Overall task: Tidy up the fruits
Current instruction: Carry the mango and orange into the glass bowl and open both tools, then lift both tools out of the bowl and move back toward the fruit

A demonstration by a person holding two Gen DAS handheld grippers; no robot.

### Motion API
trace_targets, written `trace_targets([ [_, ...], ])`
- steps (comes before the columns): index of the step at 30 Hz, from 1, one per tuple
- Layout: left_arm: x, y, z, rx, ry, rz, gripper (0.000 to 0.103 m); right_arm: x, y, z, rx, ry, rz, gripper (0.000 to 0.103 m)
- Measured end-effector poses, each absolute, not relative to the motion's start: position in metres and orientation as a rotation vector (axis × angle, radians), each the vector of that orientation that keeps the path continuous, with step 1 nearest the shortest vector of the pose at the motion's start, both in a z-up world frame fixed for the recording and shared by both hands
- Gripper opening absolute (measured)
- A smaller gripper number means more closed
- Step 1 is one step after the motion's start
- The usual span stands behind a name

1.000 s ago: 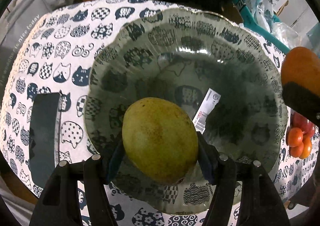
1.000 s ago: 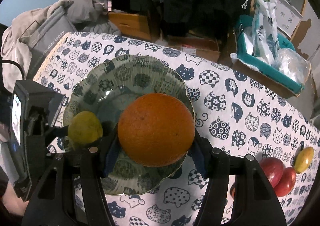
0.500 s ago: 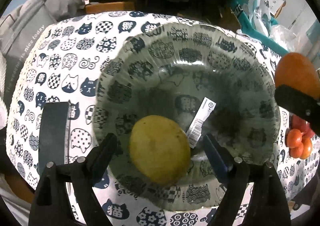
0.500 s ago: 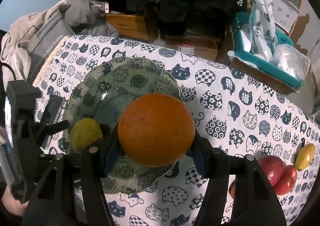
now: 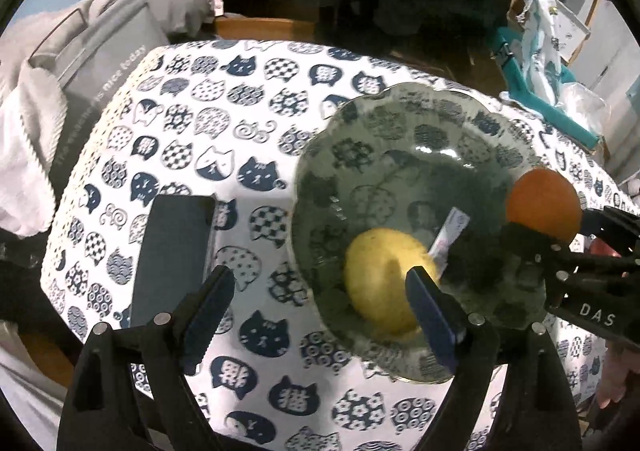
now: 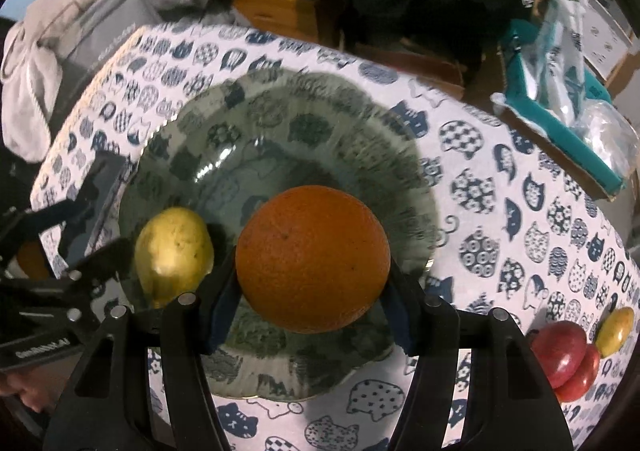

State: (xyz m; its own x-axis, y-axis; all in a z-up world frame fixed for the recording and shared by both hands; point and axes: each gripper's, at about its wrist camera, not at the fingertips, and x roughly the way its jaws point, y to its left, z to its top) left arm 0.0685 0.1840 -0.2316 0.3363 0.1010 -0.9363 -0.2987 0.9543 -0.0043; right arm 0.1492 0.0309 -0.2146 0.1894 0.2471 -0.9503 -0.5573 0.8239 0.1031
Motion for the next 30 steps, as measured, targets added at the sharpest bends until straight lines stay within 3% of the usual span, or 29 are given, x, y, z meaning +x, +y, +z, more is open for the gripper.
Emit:
trace_targets([
  [19,0.056,0.199,-0.233,-0.191,1.199,0.294,0.089,0.132,0.053,-0.251,-0.414,1.360,0.631,0.066],
  [24,0.054,0.202,-0.227,-0.201,1.188,0.296,0.089,0.129,0.056,-0.243,-0.400,1.315,0.651,0.077],
  [30,0.052,0.203,-0.218,-0.213,1.168,0.299,0.089,0.132,0.047,-0.222,-0.364,1.265,0.640,0.077],
])
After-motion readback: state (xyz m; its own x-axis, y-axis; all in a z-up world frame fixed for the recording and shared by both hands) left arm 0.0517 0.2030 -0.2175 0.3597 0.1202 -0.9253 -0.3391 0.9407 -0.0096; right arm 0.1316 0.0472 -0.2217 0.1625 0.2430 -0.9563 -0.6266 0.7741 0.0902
